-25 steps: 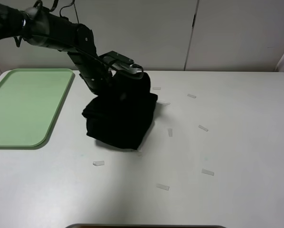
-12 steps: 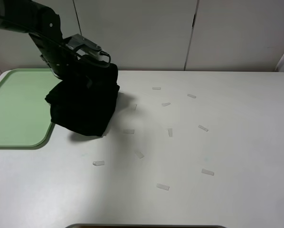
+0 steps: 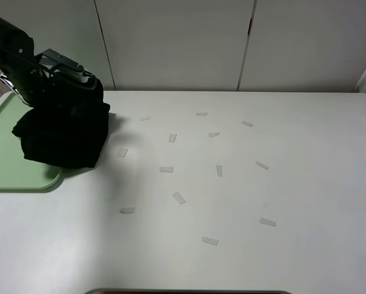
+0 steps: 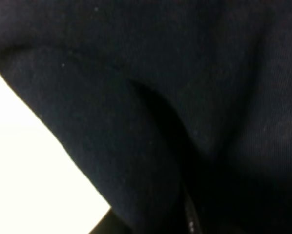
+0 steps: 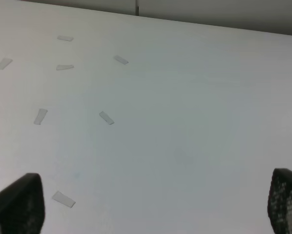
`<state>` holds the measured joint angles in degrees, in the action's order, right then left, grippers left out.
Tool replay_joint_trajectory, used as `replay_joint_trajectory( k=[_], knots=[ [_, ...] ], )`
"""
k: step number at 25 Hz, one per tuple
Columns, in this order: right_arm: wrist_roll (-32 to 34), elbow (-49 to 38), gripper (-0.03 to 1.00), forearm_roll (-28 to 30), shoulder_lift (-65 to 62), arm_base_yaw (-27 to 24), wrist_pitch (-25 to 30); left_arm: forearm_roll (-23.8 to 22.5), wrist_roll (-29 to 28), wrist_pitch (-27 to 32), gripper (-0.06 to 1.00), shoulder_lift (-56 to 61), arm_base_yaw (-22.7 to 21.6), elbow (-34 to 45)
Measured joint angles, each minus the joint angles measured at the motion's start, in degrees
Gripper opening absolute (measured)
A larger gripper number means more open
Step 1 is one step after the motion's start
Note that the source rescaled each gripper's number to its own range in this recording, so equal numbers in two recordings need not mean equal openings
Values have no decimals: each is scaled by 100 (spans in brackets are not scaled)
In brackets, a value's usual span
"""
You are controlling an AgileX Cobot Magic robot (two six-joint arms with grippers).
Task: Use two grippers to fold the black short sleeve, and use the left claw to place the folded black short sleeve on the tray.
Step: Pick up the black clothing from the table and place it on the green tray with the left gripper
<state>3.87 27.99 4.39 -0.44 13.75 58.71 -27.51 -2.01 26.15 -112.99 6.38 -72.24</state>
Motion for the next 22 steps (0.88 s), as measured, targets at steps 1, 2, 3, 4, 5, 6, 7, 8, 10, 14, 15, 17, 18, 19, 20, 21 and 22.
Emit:
replay_joint_trajectory(
  k=[1, 2, 3, 4, 5, 6, 7, 8, 10, 14, 15, 17, 18, 19, 20, 21, 22],
  knots=[
    [0, 0, 100, 0, 0, 0, 0, -173, -178, -78, 10, 0, -96, 0],
    [0, 0, 100, 0, 0, 0, 0, -299, -282, -138, 10, 0, -161, 0],
    [0, 0, 100, 0, 0, 0, 0, -429, -373, -269, 10, 0, -322, 1],
    [0, 0, 100, 0, 0, 0, 0, -460, -388, -350, 10, 0, -415, 16],
    [0, 0, 100, 0, 0, 0, 0, -490, -394, -433, 10, 0, -486, 38],
    [0, 0, 100, 0, 0, 0, 0, -539, -400, -544, 10, 0, -573, 71],
    [0, 0, 100, 0, 0, 0, 0, -586, -409, -631, 10, 0, -642, 105],
    [0, 0, 100, 0, 0, 0, 0, -634, -413, -726, 10, 0, -708, 149],
    [0, 0, 100, 0, 0, 0, 0, -719, -413, -827, 10, 0, -830, 229],
    [0, 0, 100, 0, 0, 0, 0, -786, -358, -958, 10, 0, -974, 384],
    [0, 0, 100, 0, 0, 0, 0, -792, -278, -990, 10, 0, -1027, 445],
    [0, 0, 100, 0, 0, 0, 0, -812, -92, -994, 10, 0, -1125, 536],
    [0, 0, 100, 0, 0, 0, 0, -833, -13, -994, 10, 0, -1181, 553],
    [0, 0, 100, 0, 0, 0, 0, -855, 29, -988, 10, 0, -1222, 567],
    [0, 0, 100, 0, 0, 0, 0, -893, 57, -988, 10, 0, -1261, 567],
    [0, 0, 100, 0, 0, 0, 0, -1007, 80, -978, 10, 0, -1324, 567],
    [0, 0, 100, 0, 0, 0, 0, -1063, 88, -972, 10, 0, -1348, 567]
  ],
)
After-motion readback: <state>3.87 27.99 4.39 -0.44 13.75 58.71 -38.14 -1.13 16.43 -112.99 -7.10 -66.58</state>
